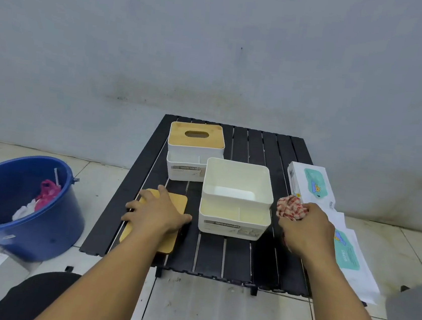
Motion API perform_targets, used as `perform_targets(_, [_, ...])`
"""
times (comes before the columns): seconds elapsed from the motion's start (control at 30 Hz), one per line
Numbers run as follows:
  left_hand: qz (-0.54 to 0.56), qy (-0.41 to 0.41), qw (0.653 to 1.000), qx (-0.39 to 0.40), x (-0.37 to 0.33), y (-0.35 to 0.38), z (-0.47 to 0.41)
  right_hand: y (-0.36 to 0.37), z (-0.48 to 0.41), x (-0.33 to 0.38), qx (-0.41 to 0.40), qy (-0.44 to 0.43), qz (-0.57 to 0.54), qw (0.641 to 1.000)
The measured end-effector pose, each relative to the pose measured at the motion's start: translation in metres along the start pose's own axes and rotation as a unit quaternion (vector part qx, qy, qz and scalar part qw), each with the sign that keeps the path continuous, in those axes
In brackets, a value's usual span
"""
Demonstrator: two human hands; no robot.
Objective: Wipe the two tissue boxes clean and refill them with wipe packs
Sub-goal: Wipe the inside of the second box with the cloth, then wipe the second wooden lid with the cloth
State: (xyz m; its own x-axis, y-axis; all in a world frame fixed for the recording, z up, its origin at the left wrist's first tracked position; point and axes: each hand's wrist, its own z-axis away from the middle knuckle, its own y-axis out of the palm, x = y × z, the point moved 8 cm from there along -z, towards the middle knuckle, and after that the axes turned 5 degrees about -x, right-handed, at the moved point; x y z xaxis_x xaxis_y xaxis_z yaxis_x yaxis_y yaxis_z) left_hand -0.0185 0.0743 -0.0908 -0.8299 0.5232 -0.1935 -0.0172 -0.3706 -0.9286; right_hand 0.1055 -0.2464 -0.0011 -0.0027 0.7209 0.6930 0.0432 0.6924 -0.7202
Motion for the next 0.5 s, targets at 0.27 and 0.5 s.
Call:
perform_targets(0.27, [0.012,0.023,0.998,-0.052,-0.009,-0.004,0.007,-0.008,-0.002,-0.006,-0.023,0.017,-0.064,0.998])
perform_targets(0.5, [0.338,0.078,0.933,-0.097,-0.024,-0.072,0.019,-0.008,-0.004,0.0,-0.011,0.028,-0.194,0.98])
